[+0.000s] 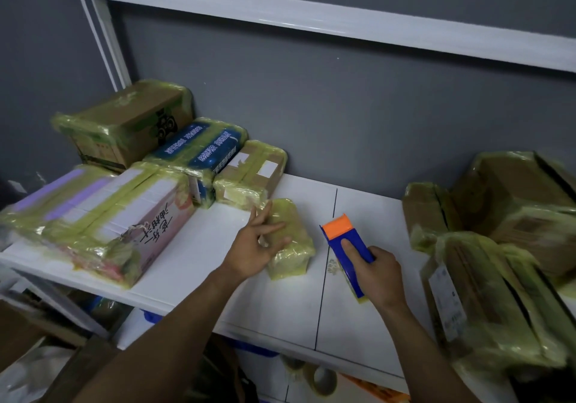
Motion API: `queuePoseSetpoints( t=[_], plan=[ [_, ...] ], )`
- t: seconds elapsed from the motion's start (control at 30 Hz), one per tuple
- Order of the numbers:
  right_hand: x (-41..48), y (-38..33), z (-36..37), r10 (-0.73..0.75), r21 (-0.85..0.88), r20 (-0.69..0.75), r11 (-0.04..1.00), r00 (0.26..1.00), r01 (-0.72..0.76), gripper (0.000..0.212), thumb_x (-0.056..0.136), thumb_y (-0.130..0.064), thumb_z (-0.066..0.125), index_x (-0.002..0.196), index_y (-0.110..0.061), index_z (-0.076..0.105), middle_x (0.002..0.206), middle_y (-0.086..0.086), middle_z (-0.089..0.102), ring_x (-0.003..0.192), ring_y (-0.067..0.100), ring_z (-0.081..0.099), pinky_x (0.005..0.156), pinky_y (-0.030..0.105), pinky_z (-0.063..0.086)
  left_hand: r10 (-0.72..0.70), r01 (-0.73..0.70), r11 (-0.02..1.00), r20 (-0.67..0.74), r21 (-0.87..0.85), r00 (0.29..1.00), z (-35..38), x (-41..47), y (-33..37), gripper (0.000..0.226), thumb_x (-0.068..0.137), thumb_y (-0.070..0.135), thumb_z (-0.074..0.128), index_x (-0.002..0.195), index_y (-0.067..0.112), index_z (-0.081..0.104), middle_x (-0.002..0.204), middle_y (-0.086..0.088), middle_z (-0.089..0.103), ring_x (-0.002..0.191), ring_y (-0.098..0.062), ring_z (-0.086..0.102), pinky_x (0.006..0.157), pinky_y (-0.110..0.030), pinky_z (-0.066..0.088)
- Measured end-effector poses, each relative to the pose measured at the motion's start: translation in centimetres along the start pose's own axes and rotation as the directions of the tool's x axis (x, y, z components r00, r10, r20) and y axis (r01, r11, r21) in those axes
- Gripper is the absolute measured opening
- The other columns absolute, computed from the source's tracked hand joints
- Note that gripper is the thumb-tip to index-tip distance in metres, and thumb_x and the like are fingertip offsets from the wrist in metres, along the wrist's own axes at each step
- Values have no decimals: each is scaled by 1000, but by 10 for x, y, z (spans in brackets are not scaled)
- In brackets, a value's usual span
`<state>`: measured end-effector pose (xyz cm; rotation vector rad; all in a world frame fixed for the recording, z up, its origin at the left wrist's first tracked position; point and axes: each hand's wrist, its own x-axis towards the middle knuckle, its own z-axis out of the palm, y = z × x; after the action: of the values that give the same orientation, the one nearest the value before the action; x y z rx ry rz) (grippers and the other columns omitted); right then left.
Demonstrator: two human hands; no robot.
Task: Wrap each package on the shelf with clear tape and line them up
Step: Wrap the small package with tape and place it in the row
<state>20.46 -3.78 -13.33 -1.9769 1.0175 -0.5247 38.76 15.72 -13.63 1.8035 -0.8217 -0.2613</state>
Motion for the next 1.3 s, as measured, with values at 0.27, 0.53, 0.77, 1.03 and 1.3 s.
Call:
queuePoseSetpoints(
  t=[0.27,0.53,0.77,1.03,1.3],
  plan=[
    [-10,-20,-27,-193,22,95,981,976,192,56,84,-65,69,66,-13,57,59,1,62,48,11,58,47,17,40,294,-255,896,-57,364,954,18,-39,-4,40,83,17,83,121,28,74,129,22,54,128,-6,46,105,-22,43],
    [-15,-21,-31,-220,32,322,975,921,222,48,88,-56,72,77,-9,64,68,6,68,61,19,68,59,31,51,137,-146,969,59,198,989,10,-24,13,45,87,-3,69,126,19,70,136,14,58,139,-6,45,116,-23,33],
    [-19,-25,-36,-265,93,407,964,874,249,41,87,-55,71,81,-15,64,74,0,72,69,16,72,62,27,55,-225,221,892,36,-394,974,15,-32,64,21,94,42,62,98,32,80,98,6,77,95,-13,71,73,-20,52],
    [-27,-29,-39,-314,165,429,949,847,268,39,85,-53,70,87,-15,64,79,-3,72,77,14,74,65,25,56,-289,351,796,200,-493,936,6,-37,73,11,94,28,70,97,23,80,100,-3,77,95,-12,72,79,-27,51],
    [-32,-32,-35,-340,211,407,938,848,276,48,79,-66,70,78,-18,61,72,-3,67,67,9,69,61,20,49,-283,340,804,189,-488,940,3,-43,79,23,87,38,73,91,16,80,95,-5,77,92,-12,72,75,-19,56]
  ],
)
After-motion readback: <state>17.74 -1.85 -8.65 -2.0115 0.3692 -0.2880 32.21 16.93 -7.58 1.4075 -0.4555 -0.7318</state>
